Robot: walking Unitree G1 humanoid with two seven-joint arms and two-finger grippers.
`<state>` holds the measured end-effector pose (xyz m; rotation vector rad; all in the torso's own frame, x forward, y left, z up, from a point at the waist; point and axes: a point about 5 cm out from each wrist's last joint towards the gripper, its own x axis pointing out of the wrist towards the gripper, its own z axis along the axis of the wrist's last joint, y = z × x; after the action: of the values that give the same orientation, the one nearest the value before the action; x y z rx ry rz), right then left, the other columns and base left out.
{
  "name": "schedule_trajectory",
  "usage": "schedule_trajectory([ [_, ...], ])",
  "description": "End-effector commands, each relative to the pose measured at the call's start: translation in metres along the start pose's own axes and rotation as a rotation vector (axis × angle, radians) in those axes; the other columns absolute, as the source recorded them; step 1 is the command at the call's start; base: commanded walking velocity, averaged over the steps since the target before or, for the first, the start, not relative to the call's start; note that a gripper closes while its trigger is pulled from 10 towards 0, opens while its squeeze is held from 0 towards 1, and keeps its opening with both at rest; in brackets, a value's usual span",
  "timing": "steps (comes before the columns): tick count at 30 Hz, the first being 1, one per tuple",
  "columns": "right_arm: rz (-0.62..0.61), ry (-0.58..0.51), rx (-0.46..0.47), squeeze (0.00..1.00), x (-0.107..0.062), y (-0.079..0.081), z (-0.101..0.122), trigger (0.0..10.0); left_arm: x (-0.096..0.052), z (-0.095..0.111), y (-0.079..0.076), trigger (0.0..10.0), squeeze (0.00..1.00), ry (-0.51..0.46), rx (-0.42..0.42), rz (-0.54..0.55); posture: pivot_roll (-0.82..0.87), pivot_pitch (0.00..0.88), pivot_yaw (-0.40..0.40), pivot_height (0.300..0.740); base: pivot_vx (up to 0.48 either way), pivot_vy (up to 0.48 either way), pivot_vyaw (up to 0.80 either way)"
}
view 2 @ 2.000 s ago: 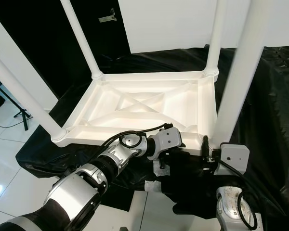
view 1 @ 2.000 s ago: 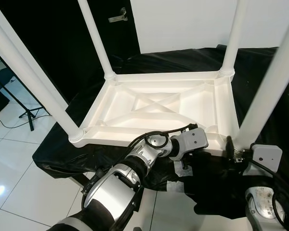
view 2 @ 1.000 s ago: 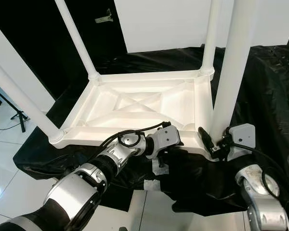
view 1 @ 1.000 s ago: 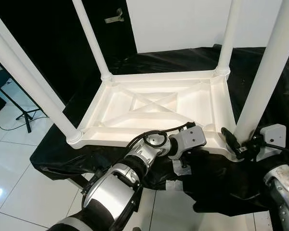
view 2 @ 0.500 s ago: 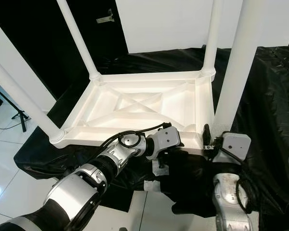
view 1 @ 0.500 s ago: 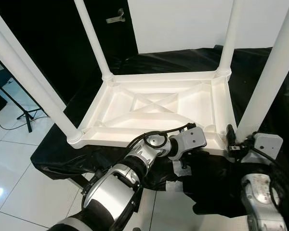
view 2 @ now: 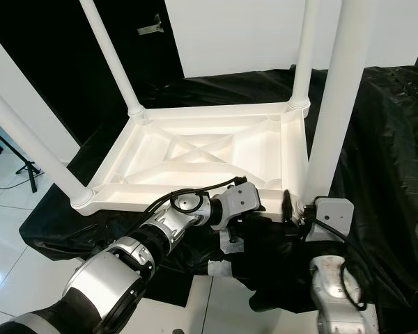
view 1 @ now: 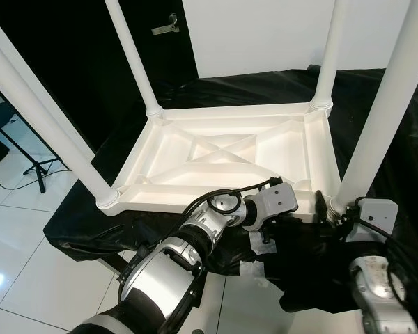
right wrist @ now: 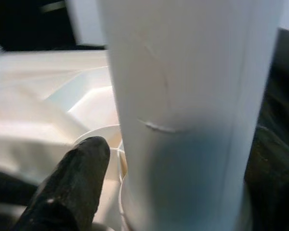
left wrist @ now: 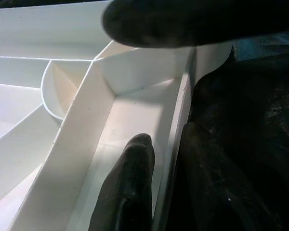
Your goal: Building children table
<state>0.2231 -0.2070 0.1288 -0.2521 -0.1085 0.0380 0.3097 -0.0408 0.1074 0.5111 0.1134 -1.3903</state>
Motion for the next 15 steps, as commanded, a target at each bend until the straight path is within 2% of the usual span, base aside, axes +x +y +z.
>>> schedule_trajectory([
  [1,0.081,-0.038,-0.015,0.0,0.002,-0.002,0.007,10.0,0.005,-0.017,-0.012,10.0,0.0,0.055,-0.07,0.034,-0.05,0.0,0.124,0.74,0.0,0.0,0.0],
  [2,0.081,-0.038,-0.015,0.0,0.002,-0.002,0.007,10.0,0.005,-0.017,-0.012,10.0,0.0,0.055,-0.07,0.034,-0.05,0.0,0.124,0.74,0.0,0.0,0.0],
  [6,0.097,-0.064,-0.078,0.0,0.002,-0.022,0.017,10.0,0.005,-0.017,-0.013,10.0,0.0,0.053,-0.07,0.032,-0.06,0.0,0.127,0.74,0.0,0.0,0.0],
  [9,0.121,-0.056,-0.088,0.0,-0.001,-0.026,0.018,10.0,0.005,-0.017,-0.013,10.0,0.0,0.052,-0.07,0.032,-0.06,0.0,0.127,0.74,0.0,0.0,0.0],
  [10,0.151,-0.041,-0.089,0.0,-0.004,-0.028,0.017,4.7,0.005,-0.016,-0.012,10.0,0.0,0.052,-0.068,0.032,-0.06,0.0,0.128,0.74,0.0,0.0,0.0],
  [11,0.18,-0.028,-0.09,0.0,-0.008,-0.028,0.016,1.6,0.005,-0.016,-0.012,10.0,0.0,0.052,-0.068,0.033,-0.06,0.0,0.129,0.74,0.0,0.0,0.0],
  [12,0.204,-0.014,-0.087,0.0,-0.01,-0.027,0.014,0.0,0.005,-0.016,-0.012,10.0,0.0,0.053,-0.067,0.034,-0.06,0.0,0.129,0.74,0.0,0.0,0.0],
  [15,0.228,-0.001,-0.078,0.0,-0.012,-0.027,0.012,0.0,0.005,-0.016,-0.011,10.0,0.0,0.053,-0.066,0.034,-0.06,0.0,0.131,0.74,0.0,0.0,0.0],
])
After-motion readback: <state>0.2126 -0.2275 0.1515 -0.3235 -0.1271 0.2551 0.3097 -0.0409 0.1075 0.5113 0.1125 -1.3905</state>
